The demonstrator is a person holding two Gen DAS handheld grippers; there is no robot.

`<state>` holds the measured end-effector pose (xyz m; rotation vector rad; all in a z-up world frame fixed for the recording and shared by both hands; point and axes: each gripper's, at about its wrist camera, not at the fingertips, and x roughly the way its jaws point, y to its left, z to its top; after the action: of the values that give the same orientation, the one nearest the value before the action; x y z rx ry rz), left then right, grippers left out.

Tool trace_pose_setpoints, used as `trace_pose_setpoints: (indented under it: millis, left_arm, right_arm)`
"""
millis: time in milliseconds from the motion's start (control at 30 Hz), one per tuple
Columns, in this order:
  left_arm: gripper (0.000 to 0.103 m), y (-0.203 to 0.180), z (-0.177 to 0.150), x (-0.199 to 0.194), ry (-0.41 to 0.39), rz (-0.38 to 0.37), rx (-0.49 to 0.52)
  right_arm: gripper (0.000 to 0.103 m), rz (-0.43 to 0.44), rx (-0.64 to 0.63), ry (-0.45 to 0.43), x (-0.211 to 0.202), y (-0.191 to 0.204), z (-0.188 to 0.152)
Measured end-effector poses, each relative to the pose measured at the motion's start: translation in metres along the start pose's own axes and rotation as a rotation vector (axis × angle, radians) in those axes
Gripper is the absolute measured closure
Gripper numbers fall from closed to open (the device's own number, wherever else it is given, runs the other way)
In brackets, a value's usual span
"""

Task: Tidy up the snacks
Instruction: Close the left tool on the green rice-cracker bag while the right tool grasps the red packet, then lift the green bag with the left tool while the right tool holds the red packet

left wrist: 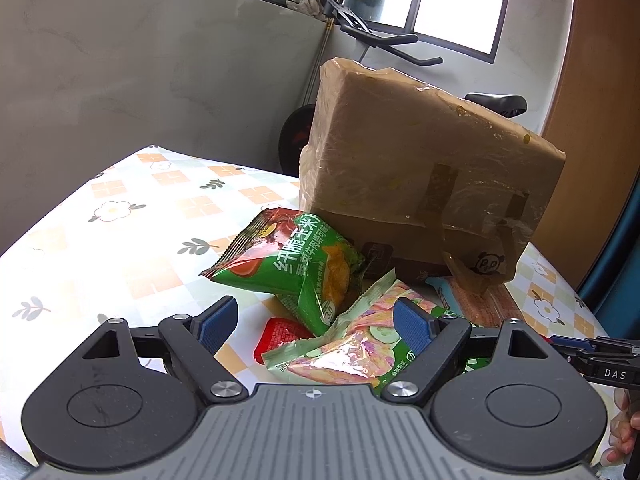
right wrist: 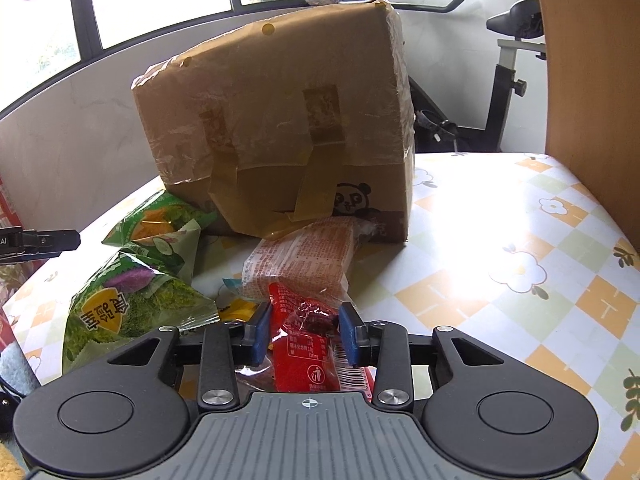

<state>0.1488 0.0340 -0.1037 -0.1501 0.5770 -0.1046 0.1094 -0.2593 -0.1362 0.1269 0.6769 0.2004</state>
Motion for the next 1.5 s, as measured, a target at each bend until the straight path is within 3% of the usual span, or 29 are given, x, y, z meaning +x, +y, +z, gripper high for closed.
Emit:
trace_pose_setpoints:
  millis: [367, 567, 667, 833, 1000, 1267, 1500]
  left_arm:
    - [0.016, -0.017, 0.001, 0.001, 0.022, -0.084, 0.034]
    - [0.009, -0.036, -0.001, 0.016, 0.114, -0.124, 0.067]
    - [0.009, -0.035, -0.004, 0.019, 0.163, -0.097, 0.015]
    - [0.009, -0.024, -0.006, 0.025, 0.262, -0.144, -0.093]
    - [0.009, -0.023, -0.01, 0.037, 0.305, -0.176, -0.121]
    - [0.005, -0.012, 0.001, 0.063, 0.269, -0.134, -0.221]
    - [0.003, -0.017, 0.004, 0.077, 0.243, -0.096, -0.191]
  right_arm:
    - [0.07, -0.001, -0.003, 0.016, 0.001, 0.002, -0.004]
    - [0.07, 0.004, 0.0, 0.022, 0.003, 0.003, -0.006]
    - [0.07, 0.009, -0.003, 0.021, 0.003, 0.003, -0.007]
    - [0.07, 0.015, -0.005, 0.029, 0.006, 0.004, -0.007]
    - [0.07, 0.02, -0.012, 0.024, 0.006, 0.005, -0.008]
    - [0.07, 0.02, -0.002, 0.024, 0.005, 0.003, -0.008]
    - [0.07, 0.022, 0.001, 0.026, 0.006, 0.002, -0.009]
